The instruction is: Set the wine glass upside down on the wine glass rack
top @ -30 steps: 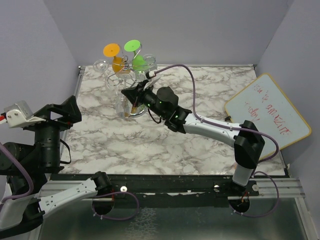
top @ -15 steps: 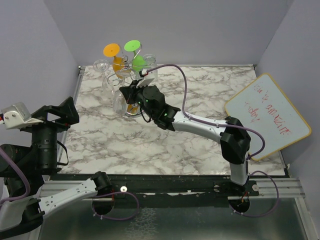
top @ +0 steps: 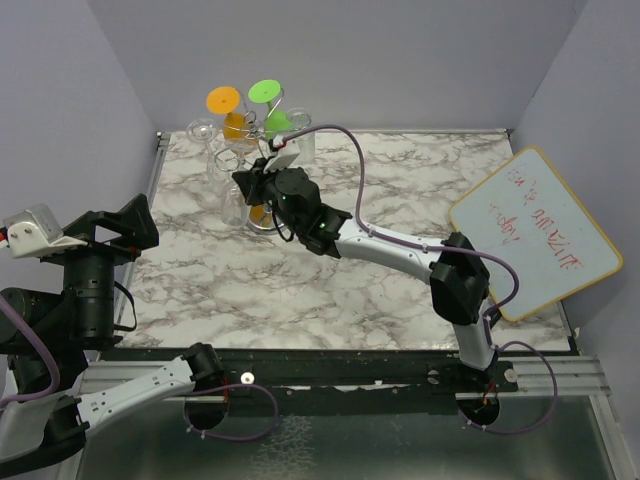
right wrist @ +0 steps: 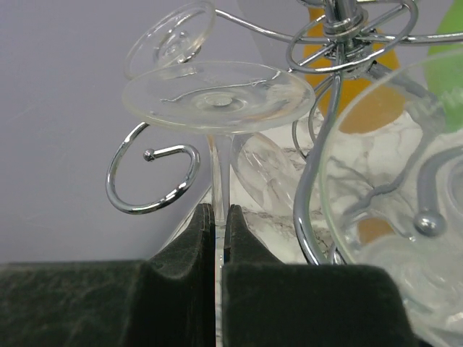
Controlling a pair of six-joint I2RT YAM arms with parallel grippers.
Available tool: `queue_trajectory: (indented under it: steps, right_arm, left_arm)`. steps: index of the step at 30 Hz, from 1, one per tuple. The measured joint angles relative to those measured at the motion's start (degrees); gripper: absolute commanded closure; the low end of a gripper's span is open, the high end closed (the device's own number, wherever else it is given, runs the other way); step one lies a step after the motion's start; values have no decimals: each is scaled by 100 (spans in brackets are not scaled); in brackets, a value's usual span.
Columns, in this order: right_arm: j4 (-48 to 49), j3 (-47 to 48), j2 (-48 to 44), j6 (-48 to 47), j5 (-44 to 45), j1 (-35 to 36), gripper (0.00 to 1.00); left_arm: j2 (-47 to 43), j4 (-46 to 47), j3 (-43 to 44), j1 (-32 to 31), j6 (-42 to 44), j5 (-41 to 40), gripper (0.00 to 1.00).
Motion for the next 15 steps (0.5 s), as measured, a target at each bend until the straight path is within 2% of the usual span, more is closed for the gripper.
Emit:
queue_trajectory:
  steps: [15]
  right_arm:
    - [-59,269,179,-186,-455,0,99]
  left_arm:
    - [0,-4,0,0,-2,0,2]
